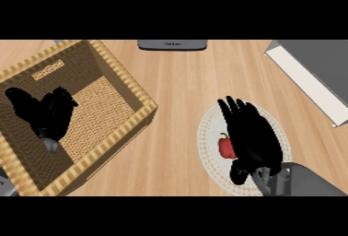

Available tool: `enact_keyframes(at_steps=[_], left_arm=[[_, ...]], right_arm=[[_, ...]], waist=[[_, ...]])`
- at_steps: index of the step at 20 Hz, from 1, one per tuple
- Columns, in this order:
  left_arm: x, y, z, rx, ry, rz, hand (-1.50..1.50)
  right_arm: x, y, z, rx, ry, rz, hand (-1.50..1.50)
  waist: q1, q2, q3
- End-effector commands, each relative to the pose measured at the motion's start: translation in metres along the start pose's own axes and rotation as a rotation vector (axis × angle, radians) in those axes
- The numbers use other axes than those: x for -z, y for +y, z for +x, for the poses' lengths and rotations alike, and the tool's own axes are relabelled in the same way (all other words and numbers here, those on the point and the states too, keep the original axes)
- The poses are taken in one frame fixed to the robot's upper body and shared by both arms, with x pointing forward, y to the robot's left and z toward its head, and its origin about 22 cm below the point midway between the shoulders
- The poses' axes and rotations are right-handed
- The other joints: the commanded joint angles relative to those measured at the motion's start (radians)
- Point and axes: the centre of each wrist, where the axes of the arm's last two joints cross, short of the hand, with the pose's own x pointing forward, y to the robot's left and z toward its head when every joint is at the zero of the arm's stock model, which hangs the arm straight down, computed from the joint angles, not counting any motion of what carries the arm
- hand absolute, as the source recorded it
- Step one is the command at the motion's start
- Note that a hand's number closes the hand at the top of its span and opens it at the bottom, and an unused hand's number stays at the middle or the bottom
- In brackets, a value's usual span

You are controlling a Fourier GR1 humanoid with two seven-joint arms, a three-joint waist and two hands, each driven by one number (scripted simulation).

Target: Pick the bell pepper from the placemat and place it in the tiered shelf

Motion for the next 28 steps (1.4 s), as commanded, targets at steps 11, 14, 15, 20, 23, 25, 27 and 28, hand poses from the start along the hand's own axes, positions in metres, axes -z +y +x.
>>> enact_keyframes(at_steps=[11, 14, 15, 20, 23, 25, 27, 28], left_arm=[[-0.006, 0.009, -0.014, -0.005, -0.025, -0.078, 0.00], [0.001, 0.026, -0.006, 0.016, -0.010, -0.070, 0.00], [-0.005, 0.006, -0.001, -0.001, -0.029, -0.060, 0.00], [-0.013, 0.013, -0.023, 0.003, -0.024, -0.054, 0.00], [-0.024, 0.007, -0.010, -0.005, -0.025, -0.078, 0.00], [0.002, 0.021, -0.006, -0.011, -0.024, -0.070, 0.00], [-0.004, 0.023, -0.002, 0.000, -0.015, -0.068, 0.00], [0.001, 0.001, -0.003, -0.008, -0.017, -0.074, 0.00]], right_arm=[[0.005, 0.028, 0.027, -0.187, 0.208, 0.068, -1.50], [0.019, 0.044, 0.029, -0.187, 0.219, 0.094, -1.50], [0.006, 0.048, 0.030, -0.193, 0.214, 0.089, -1.50], [0.015, 0.050, 0.014, -0.191, 0.216, 0.088, -1.50], [0.014, 0.060, 0.004, -0.166, 0.224, 0.080, -1.50], [0.014, 0.065, 0.006, -0.163, 0.219, 0.091, -1.50], [0.023, 0.071, 0.000, -0.167, 0.223, 0.086, -1.50], [0.038, 0.059, 0.006, -0.177, 0.218, 0.084, -1.50]], waist=[[-0.011, -0.003, 0.002], [-0.007, 0.000, 0.002], [-0.011, -0.003, 0.003], [-0.009, -0.001, 0.003], [-0.006, -0.003, 0.003], [-0.013, 0.000, 0.003], [-0.008, -0.001, 0.003], [-0.008, 0.000, 0.003]])
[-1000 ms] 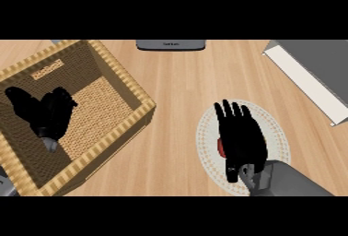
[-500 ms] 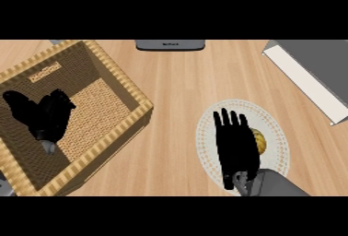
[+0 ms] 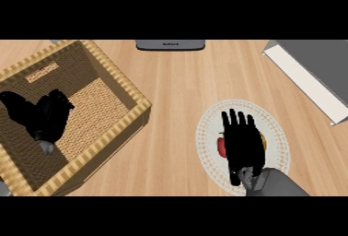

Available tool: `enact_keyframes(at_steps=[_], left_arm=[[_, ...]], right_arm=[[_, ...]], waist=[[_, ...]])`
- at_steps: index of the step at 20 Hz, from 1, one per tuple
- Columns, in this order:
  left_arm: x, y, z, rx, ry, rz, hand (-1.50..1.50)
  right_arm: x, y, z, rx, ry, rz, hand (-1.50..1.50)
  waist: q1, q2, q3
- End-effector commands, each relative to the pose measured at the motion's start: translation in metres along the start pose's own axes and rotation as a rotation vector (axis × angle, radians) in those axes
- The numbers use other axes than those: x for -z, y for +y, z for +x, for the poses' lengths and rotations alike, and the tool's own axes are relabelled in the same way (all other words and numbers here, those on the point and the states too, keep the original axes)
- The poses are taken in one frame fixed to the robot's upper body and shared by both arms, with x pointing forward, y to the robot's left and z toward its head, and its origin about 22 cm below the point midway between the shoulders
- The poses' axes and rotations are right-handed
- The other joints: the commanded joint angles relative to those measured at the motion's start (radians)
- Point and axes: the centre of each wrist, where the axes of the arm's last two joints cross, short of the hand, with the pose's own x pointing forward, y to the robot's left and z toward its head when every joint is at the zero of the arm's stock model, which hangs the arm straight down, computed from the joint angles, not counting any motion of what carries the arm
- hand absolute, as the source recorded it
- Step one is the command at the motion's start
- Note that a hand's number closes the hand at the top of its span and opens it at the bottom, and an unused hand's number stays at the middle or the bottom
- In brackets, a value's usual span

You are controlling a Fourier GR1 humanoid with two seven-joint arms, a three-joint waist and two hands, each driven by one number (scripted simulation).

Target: Pick the bell pepper from the placemat and place it in the tiered shelf

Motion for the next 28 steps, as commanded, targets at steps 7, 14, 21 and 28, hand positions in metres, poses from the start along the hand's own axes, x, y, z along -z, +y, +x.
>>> enact_keyframes(at_steps=[7, 14, 21, 28], left_arm=[[-0.002, 0.011, 0.000, 0.008, -0.029, -0.091, 0.00], [0.001, -0.008, 0.011, 0.011, -0.026, -0.073, 0.00], [0.002, -0.002, -0.011, 0.005, -0.015, -0.091, 0.00], [0.002, -0.002, 0.006, 0.017, -0.040, -0.077, 0.00]], right_arm=[[0.018, 0.030, 0.000, 0.027, 0.082, 0.038, -1.50], [0.040, 0.045, -0.010, 0.020, 0.101, 0.072, 1.50], [0.043, 0.069, -0.007, -0.081, -0.004, 0.021, 1.50], [0.040, 0.044, 0.010, 0.042, -0.221, -0.020, 1.50]], waist=[[0.002, 0.000, 0.001], [0.002, 0.000, 0.001], [0.002, 0.001, 0.001], [0.006, 0.000, 0.001]])
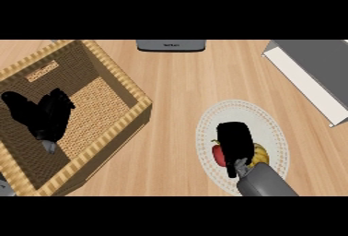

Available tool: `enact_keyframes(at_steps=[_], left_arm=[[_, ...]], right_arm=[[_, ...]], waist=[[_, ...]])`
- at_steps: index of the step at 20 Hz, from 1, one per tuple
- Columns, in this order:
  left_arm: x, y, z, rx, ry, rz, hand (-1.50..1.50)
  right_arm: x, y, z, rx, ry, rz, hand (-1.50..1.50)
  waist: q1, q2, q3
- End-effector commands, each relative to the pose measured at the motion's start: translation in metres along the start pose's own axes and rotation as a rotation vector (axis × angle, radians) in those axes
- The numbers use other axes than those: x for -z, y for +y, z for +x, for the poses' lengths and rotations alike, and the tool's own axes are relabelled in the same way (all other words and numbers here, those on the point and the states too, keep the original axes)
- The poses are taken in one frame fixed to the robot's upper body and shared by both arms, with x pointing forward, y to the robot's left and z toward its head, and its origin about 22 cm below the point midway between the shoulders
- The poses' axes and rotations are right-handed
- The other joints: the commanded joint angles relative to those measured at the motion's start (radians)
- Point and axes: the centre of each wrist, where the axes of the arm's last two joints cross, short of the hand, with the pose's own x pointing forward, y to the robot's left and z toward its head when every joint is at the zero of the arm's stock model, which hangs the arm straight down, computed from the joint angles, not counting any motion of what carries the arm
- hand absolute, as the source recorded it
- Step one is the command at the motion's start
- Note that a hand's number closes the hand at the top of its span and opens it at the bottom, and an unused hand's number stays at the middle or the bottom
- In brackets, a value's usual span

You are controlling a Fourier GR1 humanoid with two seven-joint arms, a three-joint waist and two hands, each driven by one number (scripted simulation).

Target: Pick the bell pepper from the placemat and place it in the tiered shelf

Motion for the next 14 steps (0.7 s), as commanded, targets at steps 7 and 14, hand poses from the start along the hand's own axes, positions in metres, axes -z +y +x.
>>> enact_keyframes(at_steps=[7, 14], left_arm=[[0.015, 0.002, 0.005, 0.009, -0.021, -0.047, 0.00], [0.000, 0.003, 0.015, 0.007, -0.020, -0.054, 0.00]], right_arm=[[-0.033, 0.007, -0.002, 0.232, -0.375, -0.015, 1.50], [-0.075, -0.069, 0.009, 0.686, -0.443, -0.279, 1.50]], waist=[[-0.017, 0.012, 0.008], [-0.027, 0.005, 0.008]])
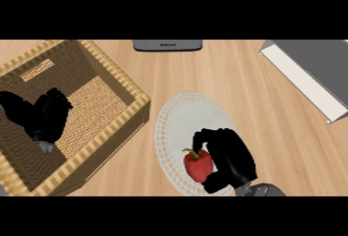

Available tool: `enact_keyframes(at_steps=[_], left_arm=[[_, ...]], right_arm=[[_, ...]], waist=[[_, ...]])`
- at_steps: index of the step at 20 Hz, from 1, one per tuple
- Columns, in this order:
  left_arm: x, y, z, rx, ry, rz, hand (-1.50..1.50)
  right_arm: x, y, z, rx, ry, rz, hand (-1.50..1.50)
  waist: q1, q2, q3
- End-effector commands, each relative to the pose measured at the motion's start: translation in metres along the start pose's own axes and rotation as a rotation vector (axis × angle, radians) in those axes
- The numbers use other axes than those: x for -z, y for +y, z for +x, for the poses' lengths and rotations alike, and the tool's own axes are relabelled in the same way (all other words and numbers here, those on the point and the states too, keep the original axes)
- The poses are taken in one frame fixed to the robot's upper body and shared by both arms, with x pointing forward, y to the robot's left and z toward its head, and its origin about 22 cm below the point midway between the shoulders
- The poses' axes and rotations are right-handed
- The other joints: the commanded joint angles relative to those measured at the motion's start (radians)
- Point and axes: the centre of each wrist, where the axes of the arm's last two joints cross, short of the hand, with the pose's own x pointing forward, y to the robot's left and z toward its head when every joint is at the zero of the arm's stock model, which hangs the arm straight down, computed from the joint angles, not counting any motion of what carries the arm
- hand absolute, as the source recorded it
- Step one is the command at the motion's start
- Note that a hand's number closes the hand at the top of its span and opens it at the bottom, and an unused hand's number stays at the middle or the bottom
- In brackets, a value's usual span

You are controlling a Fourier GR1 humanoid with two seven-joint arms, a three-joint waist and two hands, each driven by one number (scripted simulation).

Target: Pick the bell pepper from the placemat and place it in the tiered shelf

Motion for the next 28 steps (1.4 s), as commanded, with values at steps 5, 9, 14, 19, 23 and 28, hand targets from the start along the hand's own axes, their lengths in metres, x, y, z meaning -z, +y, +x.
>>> enact_keyframes(at_steps=[5, 9, 14, 19, 23, 28], left_arm=[[-0.002, 0.011, -0.005, 0.016, -0.005, -0.073, 0.00], [0.008, -0.005, -0.003, 0.007, -0.011, -0.071, 0.00], [0.004, 0.005, 0.011, 0.004, -0.012, -0.103, 0.00], [0.009, -0.008, -0.008, 0.008, -0.021, -0.074, 0.00], [0.007, -0.005, -0.010, 0.016, -0.012, -0.077, 0.00], [-0.002, -0.007, -0.008, 0.024, -0.033, -0.106, 0.00]], right_arm=[[-0.042, -0.097, 0.025, 0.219, -0.073, -0.375, 1.50], [-0.052, -0.139, 0.021, 0.248, -0.011, -0.455, 1.50], [-0.056, -0.194, 0.010, 0.194, 0.079, -0.569, 1.50], [-0.052, -0.250, -0.009, 0.176, 0.155, -0.612, 1.50], [-0.059, -0.278, -0.040, 0.185, 0.213, -0.631, 1.50], [-0.054, -0.306, -0.087, 0.194, 0.299, -0.657, 1.50]], waist=[[-0.003, 0.000, 0.000], [0.002, 0.006, 0.000], [0.016, 0.004, 0.000], [0.014, 0.007, 0.000], [0.014, 0.006, 0.001], [0.023, 0.007, 0.001]])
